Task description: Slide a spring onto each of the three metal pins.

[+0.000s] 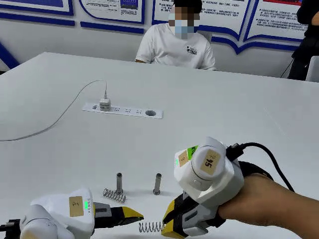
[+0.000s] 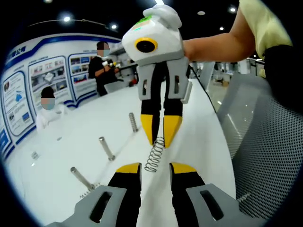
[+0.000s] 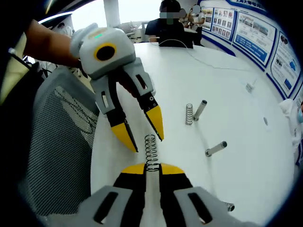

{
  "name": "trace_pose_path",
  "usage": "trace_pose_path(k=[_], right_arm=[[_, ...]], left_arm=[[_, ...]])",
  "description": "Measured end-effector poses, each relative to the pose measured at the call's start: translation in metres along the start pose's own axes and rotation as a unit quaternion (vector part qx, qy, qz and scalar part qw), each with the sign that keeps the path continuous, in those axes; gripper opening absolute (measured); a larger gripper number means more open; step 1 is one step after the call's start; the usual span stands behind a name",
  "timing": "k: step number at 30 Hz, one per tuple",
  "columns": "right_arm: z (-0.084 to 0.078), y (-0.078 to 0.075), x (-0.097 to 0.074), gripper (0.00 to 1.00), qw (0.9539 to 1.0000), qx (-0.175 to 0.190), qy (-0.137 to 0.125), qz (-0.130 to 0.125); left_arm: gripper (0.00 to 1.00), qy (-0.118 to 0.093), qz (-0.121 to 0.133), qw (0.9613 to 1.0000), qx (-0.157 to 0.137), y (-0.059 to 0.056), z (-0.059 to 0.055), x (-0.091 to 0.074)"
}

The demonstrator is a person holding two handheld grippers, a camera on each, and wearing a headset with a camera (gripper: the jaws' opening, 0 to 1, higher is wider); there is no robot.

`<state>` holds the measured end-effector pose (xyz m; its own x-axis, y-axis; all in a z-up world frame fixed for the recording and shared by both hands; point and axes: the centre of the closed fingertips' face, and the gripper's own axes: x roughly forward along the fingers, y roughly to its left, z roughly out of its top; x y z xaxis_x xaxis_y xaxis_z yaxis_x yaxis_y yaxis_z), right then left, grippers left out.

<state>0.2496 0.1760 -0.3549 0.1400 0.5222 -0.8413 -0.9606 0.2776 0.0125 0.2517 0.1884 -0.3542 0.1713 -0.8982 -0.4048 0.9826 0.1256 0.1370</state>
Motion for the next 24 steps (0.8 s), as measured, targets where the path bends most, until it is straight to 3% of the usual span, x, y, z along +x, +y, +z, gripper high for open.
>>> trace_pose_path(k=[9, 24], right_arm=[[0.007, 0.004, -0.006, 0.11, 1.0000, -0.008, -0.003, 0.002], [0.035, 0.005, -0.016, 0.11, 0.9984, -0.023, -0.051, -0.011]], left_arm=[[0.12, 0.003, 0.003, 0.9999, 0.010, 0.001, -0.001, -0.001], [0.11, 0.005, 0.004, 0.9999, 0.008, 0.002, -0.001, -0.002]])
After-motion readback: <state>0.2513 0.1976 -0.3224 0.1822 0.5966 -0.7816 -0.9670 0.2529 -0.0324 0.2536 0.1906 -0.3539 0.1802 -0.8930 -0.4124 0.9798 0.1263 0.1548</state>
